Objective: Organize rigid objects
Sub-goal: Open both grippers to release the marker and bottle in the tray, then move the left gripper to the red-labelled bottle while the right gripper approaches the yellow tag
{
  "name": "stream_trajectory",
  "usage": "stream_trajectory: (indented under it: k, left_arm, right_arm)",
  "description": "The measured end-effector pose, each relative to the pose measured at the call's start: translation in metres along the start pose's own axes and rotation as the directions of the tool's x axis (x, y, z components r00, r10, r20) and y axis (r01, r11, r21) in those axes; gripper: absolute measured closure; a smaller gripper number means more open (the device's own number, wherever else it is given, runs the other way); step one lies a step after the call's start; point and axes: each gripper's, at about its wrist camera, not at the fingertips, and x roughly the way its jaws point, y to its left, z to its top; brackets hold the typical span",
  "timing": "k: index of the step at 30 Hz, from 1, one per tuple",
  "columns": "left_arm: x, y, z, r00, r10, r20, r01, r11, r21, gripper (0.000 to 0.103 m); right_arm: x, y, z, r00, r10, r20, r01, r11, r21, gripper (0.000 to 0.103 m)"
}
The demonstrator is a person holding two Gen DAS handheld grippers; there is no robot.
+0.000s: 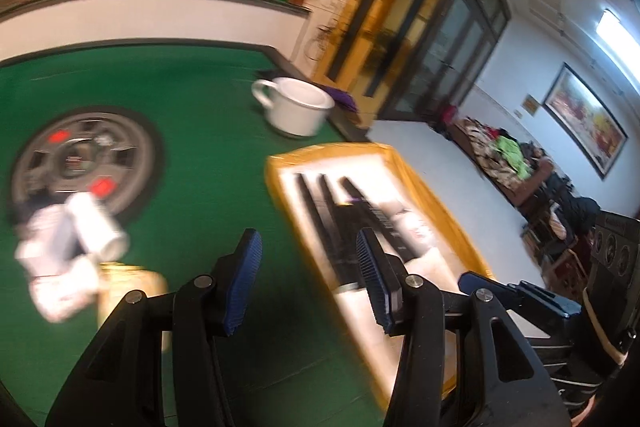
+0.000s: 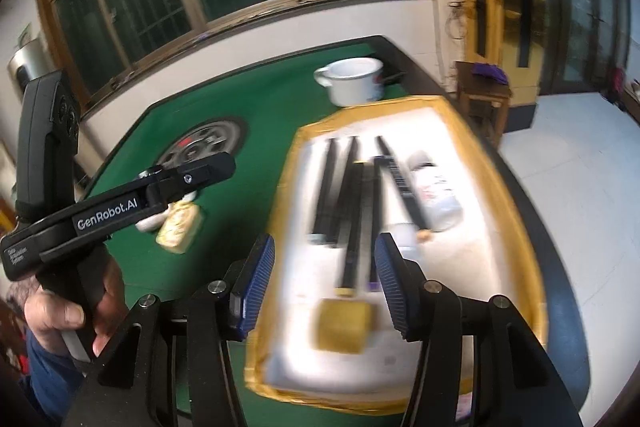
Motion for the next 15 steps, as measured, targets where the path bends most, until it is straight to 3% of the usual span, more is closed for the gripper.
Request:
stream_trajectory:
  k: [5,9,15]
  left_arm:
    - [-0.029,0.056,-0.010,0.996,0.089,0.006,-0.089,0.996,-0.031,0.055]
    - [-0.039,0.103,-0.022,0.992,0.117,-0.048,-0.121,0.990,-0.067,0.055]
    - [-0.035,0.137,-0.031,0.993,0.061,-0.098,-0.072,0.992,-0.106,0.055]
  right_arm:
    - [0.023,0.047,0.000,0.995,0.070,-0.068,-0.076,0.994,-0.080,0.054]
    - [0.049,0.081,-0.002,0.984,0.126,-0.127,-0.142,0.982,-0.126,0.054]
    - [0.077,0.101,-0.006,0.972,0.162,-0.171,-0.183,0.976,-0.115,0.054]
